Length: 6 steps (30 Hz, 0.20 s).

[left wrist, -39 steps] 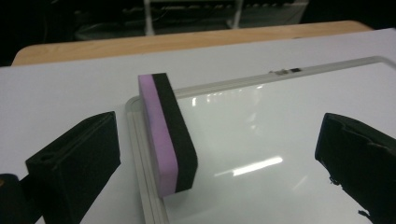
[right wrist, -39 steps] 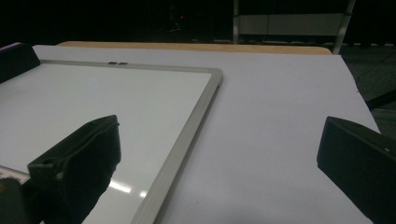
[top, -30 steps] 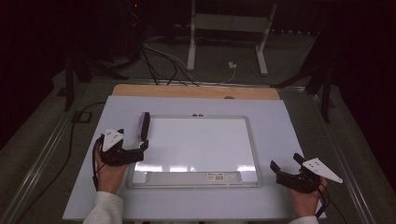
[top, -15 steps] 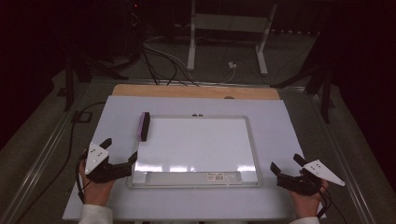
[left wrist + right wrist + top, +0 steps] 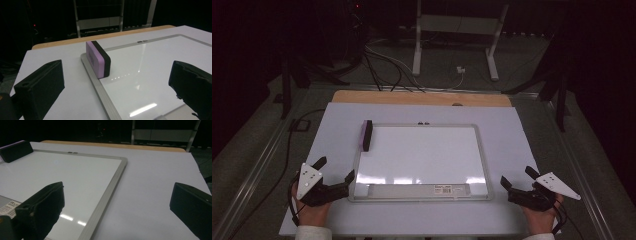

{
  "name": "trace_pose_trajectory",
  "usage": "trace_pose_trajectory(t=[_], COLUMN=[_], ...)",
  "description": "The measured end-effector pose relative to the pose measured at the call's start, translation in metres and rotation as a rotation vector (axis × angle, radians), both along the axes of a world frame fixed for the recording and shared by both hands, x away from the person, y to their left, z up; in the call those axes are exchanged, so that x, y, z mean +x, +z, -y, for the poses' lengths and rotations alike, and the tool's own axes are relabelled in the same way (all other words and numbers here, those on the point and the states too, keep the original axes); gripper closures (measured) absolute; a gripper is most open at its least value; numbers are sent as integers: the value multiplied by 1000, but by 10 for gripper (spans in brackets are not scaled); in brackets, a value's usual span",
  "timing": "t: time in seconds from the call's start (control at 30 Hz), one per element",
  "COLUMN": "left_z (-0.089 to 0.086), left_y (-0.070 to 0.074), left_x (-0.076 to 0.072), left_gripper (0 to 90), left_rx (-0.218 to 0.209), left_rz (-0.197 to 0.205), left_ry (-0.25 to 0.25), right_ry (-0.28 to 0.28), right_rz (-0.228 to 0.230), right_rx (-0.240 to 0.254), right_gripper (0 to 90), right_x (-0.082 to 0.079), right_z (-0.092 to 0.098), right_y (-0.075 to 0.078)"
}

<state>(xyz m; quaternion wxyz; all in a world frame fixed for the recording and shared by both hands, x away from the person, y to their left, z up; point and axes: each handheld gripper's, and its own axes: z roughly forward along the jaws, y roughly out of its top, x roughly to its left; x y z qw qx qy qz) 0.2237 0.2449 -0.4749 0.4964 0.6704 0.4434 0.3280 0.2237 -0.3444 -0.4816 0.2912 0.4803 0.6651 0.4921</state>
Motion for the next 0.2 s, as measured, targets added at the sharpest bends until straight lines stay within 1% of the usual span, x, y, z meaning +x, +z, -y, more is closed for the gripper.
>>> trace_pose_trajectory(t=[0.1, 0.2], left_z=[-1, -3], left_y=[-2, -4], left_x=[-2, -2], left_gripper=[9, 9], left_rx=[2, 1], left_rz=[-5, -14], left_ry=[4, 19], right_ry=[-1, -2], right_rz=[-11, -38], right_rx=[0, -6], right_gripper=[0, 0], right_x=[1, 3], right_z=[0, 0], right_y=[-1, -3])
